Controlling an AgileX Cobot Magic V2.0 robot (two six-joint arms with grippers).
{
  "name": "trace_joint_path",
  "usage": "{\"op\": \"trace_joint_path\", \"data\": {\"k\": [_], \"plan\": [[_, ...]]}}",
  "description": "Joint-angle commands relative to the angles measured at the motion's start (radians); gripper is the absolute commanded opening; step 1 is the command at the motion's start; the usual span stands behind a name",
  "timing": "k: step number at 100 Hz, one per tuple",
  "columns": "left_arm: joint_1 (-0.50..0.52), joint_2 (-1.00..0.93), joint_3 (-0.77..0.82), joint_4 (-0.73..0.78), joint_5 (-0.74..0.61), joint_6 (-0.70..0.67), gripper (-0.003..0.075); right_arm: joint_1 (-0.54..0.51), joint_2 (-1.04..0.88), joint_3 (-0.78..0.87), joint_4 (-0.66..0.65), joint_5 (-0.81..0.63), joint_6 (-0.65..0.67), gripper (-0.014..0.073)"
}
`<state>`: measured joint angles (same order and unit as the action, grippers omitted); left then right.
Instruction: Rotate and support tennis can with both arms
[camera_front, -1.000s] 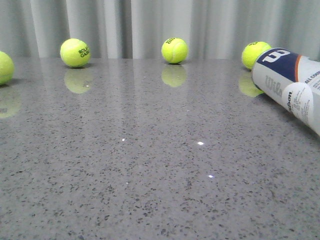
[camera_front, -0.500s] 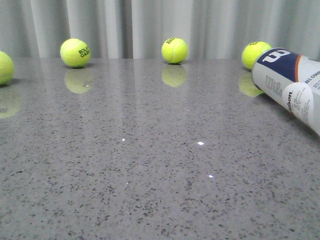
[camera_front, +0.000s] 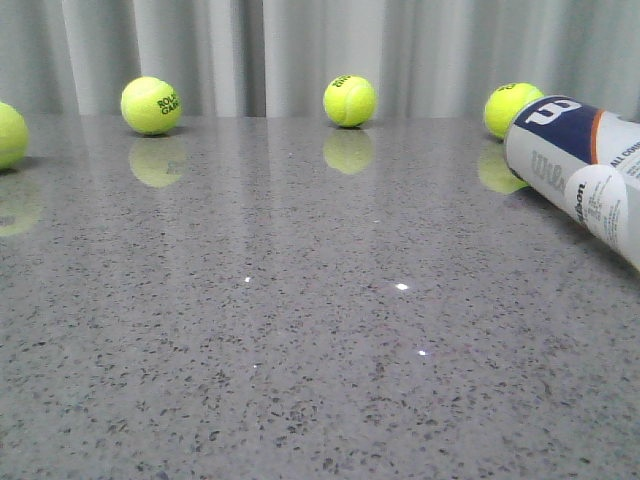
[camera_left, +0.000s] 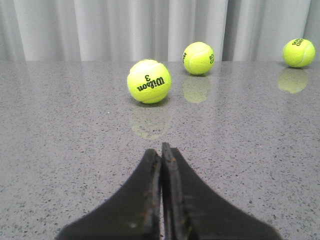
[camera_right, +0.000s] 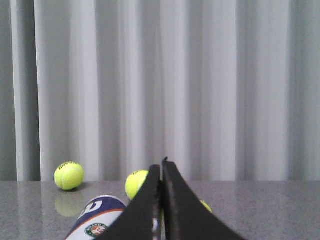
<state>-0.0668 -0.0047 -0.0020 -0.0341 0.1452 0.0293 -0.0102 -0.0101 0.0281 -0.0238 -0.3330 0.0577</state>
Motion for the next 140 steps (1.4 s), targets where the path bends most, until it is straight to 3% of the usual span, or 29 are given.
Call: {"op": "trace_joint_path", "data": {"k": [1, 36, 56, 78, 85, 92, 112, 140], "plan": [[0.003, -0.038, 0.046, -0.009, -0.080, -0.001, -0.0021, -0.002, -0.021, -0.051, 0.000, -0.006, -0.002, -0.0055], [0.003, -0.038, 0.046, -0.009, -0.080, -0.001, -0.0021, -0.002, 0.151, -0.352, 0.044, 0.702, -0.001, -0.0055], [0.003, -0.038, 0.046, -0.009, -0.080, -0.001, -0.0021, -0.002, 0.306, -0.486, 0.083, 0.879, -0.002, -0.0055], [0.003, -0.038, 0.046, -0.009, -0.080, -0.001, -0.0021, -0.002, 0.472, -0.628, 0.164, 1.045, -0.105, -0.0048], [0.003, -0.038, 0.046, -0.009, -0.080, -0.001, -0.0021, -0.002, 0.522, -0.673, 0.231, 1.069, -0.156, 0.0003], [0.003, -0.038, 0.046, -0.009, -0.080, -0.001, -0.0021, -0.002, 0.567, -0.713, 0.297, 1.091, -0.222, 0.0117], [0.003, -0.038, 0.046, -0.009, -0.080, -0.001, -0.0021, -0.002, 0.667, -0.770, 0.372, 1.075, -0.336, 0.0673], [0.003, -0.038, 0.046, -0.009, -0.080, -0.001, -0.0021, -0.002, 0.900, -0.859, 0.415, 1.125, -0.336, 0.0646]]}}
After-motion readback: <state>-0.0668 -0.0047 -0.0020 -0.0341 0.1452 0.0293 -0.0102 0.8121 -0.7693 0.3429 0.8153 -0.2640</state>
